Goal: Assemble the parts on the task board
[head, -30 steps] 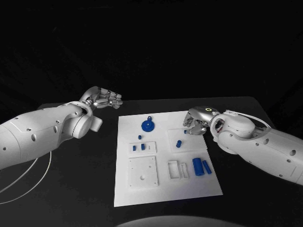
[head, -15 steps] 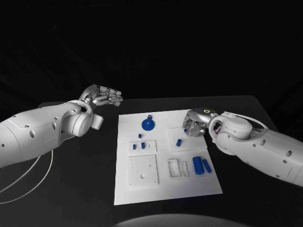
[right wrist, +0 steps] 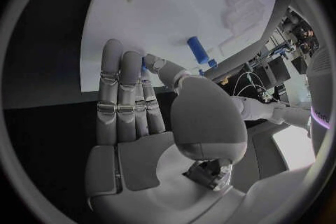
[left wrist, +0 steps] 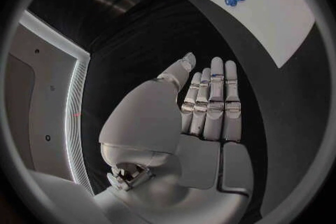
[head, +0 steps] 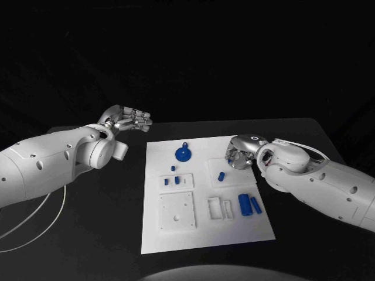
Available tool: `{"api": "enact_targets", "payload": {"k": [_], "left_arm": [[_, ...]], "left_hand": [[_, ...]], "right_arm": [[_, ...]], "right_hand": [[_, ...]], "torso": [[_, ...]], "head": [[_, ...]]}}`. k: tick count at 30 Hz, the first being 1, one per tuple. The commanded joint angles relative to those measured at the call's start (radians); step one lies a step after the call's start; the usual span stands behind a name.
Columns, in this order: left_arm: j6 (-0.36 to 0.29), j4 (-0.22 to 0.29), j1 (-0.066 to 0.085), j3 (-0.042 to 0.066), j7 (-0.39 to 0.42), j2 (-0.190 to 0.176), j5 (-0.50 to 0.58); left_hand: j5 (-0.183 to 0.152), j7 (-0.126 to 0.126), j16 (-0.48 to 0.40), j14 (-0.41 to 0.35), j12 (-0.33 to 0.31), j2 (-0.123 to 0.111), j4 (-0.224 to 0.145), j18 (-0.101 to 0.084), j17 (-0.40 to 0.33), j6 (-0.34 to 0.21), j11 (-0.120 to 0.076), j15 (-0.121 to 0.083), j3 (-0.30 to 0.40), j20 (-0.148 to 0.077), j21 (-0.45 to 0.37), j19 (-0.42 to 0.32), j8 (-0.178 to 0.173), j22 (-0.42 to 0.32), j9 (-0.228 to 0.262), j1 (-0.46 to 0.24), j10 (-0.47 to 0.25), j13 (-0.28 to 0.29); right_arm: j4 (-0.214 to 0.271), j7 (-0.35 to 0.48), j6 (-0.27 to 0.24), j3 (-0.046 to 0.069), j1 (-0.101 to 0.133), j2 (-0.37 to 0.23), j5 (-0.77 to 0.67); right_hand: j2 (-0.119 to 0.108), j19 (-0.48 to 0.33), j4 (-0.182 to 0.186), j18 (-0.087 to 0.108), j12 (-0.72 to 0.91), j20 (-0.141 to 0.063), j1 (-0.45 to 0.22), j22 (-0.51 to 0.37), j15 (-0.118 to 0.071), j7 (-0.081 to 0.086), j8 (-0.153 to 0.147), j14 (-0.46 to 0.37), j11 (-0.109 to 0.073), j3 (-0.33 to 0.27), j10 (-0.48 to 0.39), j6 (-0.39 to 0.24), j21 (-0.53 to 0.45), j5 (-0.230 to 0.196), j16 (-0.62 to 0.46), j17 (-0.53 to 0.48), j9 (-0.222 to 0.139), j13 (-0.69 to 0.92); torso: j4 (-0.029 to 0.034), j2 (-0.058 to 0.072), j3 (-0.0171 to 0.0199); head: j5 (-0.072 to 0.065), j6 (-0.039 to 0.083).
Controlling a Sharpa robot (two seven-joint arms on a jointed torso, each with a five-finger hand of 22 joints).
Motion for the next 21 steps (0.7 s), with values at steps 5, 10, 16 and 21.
{"api": "enact_targets", "payload": {"k": [5,10,16,21], "left_arm": [[0.021,0.0,0.002,0.001,-0.001,0.002,0.011],[0.03,-0.002,0.002,0.001,-0.003,0.001,0.01],[0.036,-0.003,0.002,0.001,-0.005,0.001,0.009],[0.039,-0.004,0.002,0.001,-0.006,0.001,0.009]], "left_hand": [[-0.005,-0.001,-0.001,0.006,0.004,0.009,0.001,-0.019,0.001,-0.001,0.0,0.001,-0.008,0.0,0.002,0.006,-0.002,-0.005,-0.001,0.001,-0.008,0.001],[-0.005,-0.001,-0.001,0.002,0.004,0.007,0.002,-0.02,0.002,-0.003,0.0,0.003,-0.014,0.002,0.002,0.004,-0.003,-0.016,-0.001,-0.001,-0.009,0.001],[-0.005,-0.001,-0.001,0.002,0.004,0.007,0.002,-0.02,0.002,-0.003,0.0,0.003,-0.014,0.002,0.002,0.004,-0.003,-0.016,-0.001,-0.001,-0.009,0.001],[-0.004,-0.001,0.001,0.001,0.004,0.008,0.001,-0.02,0.003,-0.003,0.0,0.002,-0.019,0.002,0.003,0.009,-0.003,-0.041,-0.001,0.003,-0.009,0.001]], "right_arm": [[-0.005,-0.001,0.021,-0.01,-0.006,0.008,-0.002],[-0.006,-0.003,0.026,-0.012,-0.006,0.009,-0.001],[-0.005,-0.018,0.025,-0.013,-0.006,0.01,-0.016],[-0.004,-0.044,0.013,-0.014,-0.006,0.012,-0.046]], "right_hand": [[0.001,-0.003,0.007,0.017,-0.002,0.002,-0.005,0.007,-0.004,-0.002,0.0,0.0,-0.001,-0.013,0.008,0.009,-0.005,-0.014,0.007,0.006,0.002,-0.001],[-0.001,0.0,0.008,0.016,-0.002,0.002,-0.005,0.008,-0.004,-0.002,0.0,0.0,-0.001,-0.031,0.006,0.008,-0.014,-0.003,0.005,0.007,0.001,-0.001],[0.016,0.001,-0.013,0.015,-0.001,-0.006,0.012,0.031,-0.011,-0.005,0.0,0.002,-0.007,0.01,0.037,0.037,-0.003,0.002,0.017,0.019,0.004,0.0],[0.03,-0.005,-0.033,0.013,-0.001,-0.013,0.018,0.065,-0.017,-0.013,0.001,0.002,-0.015,0.075,0.071,0.064,0.025,-0.043,0.034,0.03,0.012,0.001]], "torso": [[0.0007,0.0,-0.0005],[0.0008,0.0,-0.0008],[0.0014,0.0,-0.0004],[0.0014,0.0,-0.0007]], "head": [[-0.001,-0.002],[-0.002,-0.003],[-0.001,-0.003],[-0.001,-0.005]]}}
